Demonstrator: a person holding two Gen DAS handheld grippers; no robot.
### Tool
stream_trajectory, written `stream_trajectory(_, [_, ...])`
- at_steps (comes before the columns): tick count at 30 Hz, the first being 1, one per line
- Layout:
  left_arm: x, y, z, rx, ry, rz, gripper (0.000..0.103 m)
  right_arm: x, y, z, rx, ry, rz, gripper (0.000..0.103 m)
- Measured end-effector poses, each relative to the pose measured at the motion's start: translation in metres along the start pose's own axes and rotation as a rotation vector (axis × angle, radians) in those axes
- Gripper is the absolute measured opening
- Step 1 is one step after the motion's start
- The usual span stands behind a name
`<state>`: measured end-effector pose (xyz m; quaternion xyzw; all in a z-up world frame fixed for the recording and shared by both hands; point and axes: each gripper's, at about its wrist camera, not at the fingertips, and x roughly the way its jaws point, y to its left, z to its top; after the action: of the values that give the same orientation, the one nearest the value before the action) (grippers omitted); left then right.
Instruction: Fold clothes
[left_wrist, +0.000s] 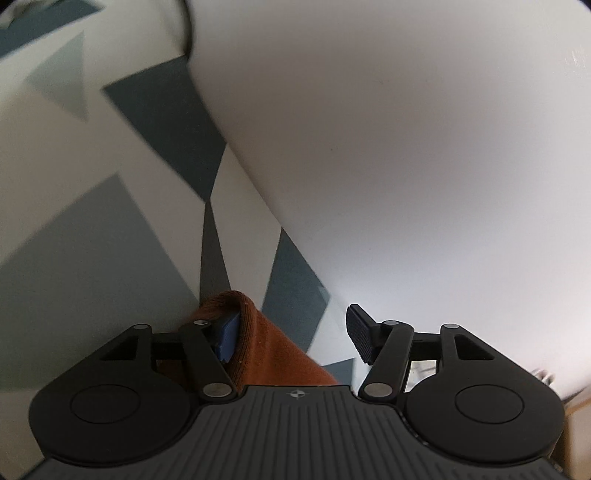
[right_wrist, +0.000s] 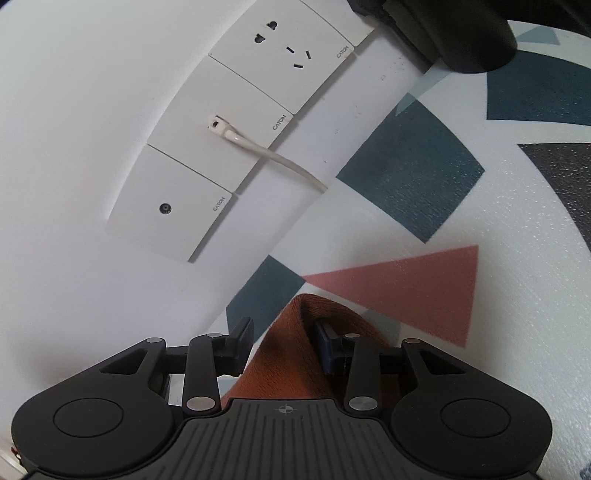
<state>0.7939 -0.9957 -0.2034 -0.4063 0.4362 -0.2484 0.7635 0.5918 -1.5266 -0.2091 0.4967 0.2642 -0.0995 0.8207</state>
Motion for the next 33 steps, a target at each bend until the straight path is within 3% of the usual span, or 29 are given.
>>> stream_trajectory(1, [0.001, -0.003, 0.001, 0.034, 0.000, 0.019, 0.057, 0.003, -0.001, 0.001, -0.005, -0.002, -0.006, 0.026])
stream_trajectory(5, [0.004, -0.009, 0.002, 0.122, -0.009, 0.103, 0.026, 0.010, -0.003, 0.003, -0.021, -0.022, -0.022, 0.021])
stream_trajectory(8, [0.004, -0.007, 0.001, 0.125, -0.021, 0.125, 0.013, 0.013, -0.001, 0.004, -0.031, -0.037, -0.034, 0.018])
stream_trajectory(13, [-0.001, -0.015, -0.006, 0.163, -0.056, 0.153, 0.007, 0.000, 0.016, 0.000, -0.141, -0.082, -0.027, 0.011])
stream_trajectory(17, [0.005, -0.015, -0.007, 0.169, -0.065, 0.187, 0.007, 0.004, 0.016, 0.005, -0.170, -0.103, -0.058, 0.011])
stream_trajectory(18, [0.006, -0.016, -0.007, 0.169, -0.068, 0.193, 0.007, 0.009, 0.014, 0.008, -0.161, -0.101, -0.084, 0.015])
stream_trajectory(19, [0.008, -0.019, -0.007, 0.177, -0.067, 0.204, 0.009, 0.013, 0.011, 0.010, -0.146, -0.102, -0.106, 0.021])
stream_trajectory(20, [0.008, -0.024, -0.007, 0.196, -0.061, 0.223, 0.010, 0.016, 0.008, 0.013, -0.123, -0.108, -0.129, 0.036])
stream_trajectory(22, [0.006, -0.036, -0.008, 0.244, -0.046, 0.255, 0.017, 0.011, 0.009, 0.017, -0.107, -0.113, -0.152, 0.037])
stream_trajectory(23, [0.003, -0.042, -0.009, 0.272, -0.038, 0.271, 0.026, 0.006, 0.010, 0.017, -0.114, -0.111, -0.156, 0.039])
stream_trajectory(24, [0.000, -0.049, -0.011, 0.303, -0.032, 0.287, 0.031, 0.001, 0.014, 0.014, -0.138, -0.107, -0.170, 0.048])
stream_trajectory(26, [-0.009, -0.066, -0.024, 0.382, -0.036, 0.324, 0.054, -0.011, 0.022, 0.008, -0.198, -0.098, -0.225, 0.068])
stream_trajectory(28, [-0.013, -0.085, -0.040, 0.456, -0.030, 0.368, 0.072, -0.022, 0.030, 0.000, -0.251, -0.081, -0.283, 0.078])
stream_trajectory(32, [-0.022, -0.103, -0.077, 0.580, 0.027, 0.491, 0.095, -0.039, 0.043, -0.022, -0.336, -0.007, -0.406, 0.100])
stream_trajectory(33, [-0.029, -0.104, -0.087, 0.603, 0.041, 0.511, 0.096, -0.044, 0.046, -0.030, -0.353, -0.001, -0.423, 0.101])
